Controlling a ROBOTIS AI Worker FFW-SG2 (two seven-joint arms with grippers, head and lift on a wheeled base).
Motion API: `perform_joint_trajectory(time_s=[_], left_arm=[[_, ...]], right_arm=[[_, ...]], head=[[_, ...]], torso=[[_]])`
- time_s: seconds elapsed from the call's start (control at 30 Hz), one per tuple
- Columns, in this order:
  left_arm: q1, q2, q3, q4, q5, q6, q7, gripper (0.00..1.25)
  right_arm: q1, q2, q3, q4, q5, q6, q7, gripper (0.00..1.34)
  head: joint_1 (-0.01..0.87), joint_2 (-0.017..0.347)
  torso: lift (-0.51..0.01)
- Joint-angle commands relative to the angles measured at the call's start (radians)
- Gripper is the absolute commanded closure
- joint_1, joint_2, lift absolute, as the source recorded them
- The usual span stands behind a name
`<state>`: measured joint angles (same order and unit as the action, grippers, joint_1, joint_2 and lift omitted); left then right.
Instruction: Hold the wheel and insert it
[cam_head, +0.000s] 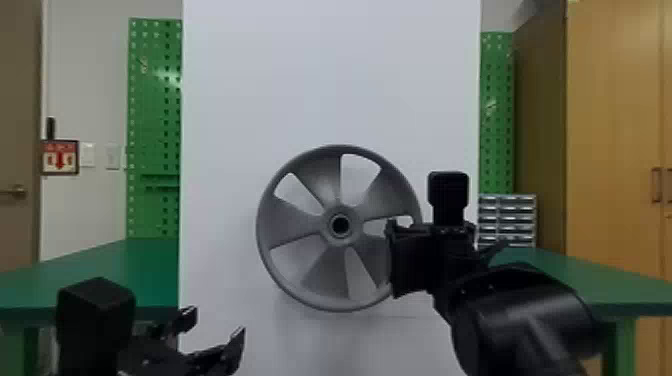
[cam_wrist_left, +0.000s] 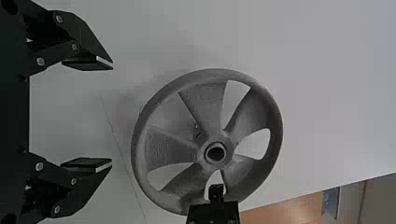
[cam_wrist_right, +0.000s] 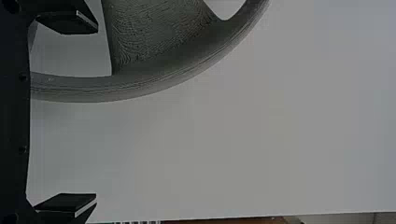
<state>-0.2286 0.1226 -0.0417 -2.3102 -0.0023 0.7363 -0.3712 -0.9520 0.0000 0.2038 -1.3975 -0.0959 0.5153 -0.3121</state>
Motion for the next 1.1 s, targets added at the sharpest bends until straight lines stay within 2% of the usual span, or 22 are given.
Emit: perform_joint_trajectory(time_s=[0.0,0.6,0.77,1.07], left_arm=[[0.005,0.000,0.005,0.000,0.001,0.000,0.000,0.51],[0.017,-0.001,0.023,-0.001,0.007,0.000,0.000,0.51],[0.018,-0.001,0.029,-0.006,0.008,-0.002,0.000,0.51],[0.025,-0.001,0.039,-0.008,0.012,-0.006,0.000,0.51]], right_arm=[[0.013,0.001,0.002,-0.025,-0.001,0.000,-0.001,0.00],[0.190,0.001,0.032,-0.305,0.007,-0.001,0.021,0.00],[0.252,0.001,0.032,-0.354,0.019,-0.032,0.059,0.00],[0.351,-0.020,0.026,-0.399,0.025,-0.092,0.116,0.00]], head=[[0.000,0.000],[0.000,0.000],[0.000,0.000],[0.000,0.000]], torso=[[-0.499],[-0.499],[-0.499],[-0.499]])
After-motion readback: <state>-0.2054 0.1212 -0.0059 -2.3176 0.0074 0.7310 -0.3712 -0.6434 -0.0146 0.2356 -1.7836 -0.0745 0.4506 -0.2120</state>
